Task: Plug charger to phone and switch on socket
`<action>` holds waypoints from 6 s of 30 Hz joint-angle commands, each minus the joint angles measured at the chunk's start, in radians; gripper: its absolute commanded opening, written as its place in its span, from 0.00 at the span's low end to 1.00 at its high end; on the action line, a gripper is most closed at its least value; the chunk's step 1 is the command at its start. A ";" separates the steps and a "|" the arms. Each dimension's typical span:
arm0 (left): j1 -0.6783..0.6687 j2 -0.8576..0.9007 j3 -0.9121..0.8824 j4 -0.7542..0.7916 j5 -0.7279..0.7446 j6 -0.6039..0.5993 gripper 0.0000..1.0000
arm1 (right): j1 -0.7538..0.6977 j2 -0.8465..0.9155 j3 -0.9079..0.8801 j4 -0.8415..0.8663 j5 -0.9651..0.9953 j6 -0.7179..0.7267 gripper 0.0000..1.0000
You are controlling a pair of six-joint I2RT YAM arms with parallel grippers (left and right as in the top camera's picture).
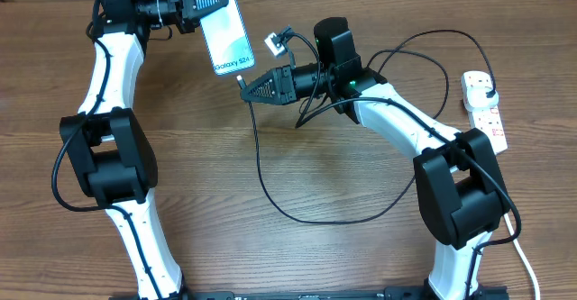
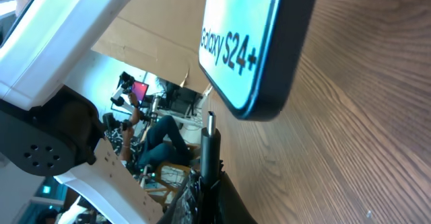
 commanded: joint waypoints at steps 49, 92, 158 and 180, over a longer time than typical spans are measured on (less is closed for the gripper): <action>-0.018 -0.024 0.013 0.006 0.037 -0.002 0.04 | -0.019 -0.009 0.020 0.039 0.100 0.023 0.04; -0.076 -0.024 0.013 0.005 0.042 0.032 0.04 | -0.029 -0.009 0.020 0.069 0.156 0.068 0.04; -0.044 -0.024 0.013 -0.250 -0.006 0.333 0.04 | -0.363 -0.009 0.019 -0.557 0.206 -0.309 1.00; -0.357 -0.015 0.013 -0.808 -0.852 0.634 0.04 | -0.380 -0.009 0.019 -0.639 0.380 -0.350 1.00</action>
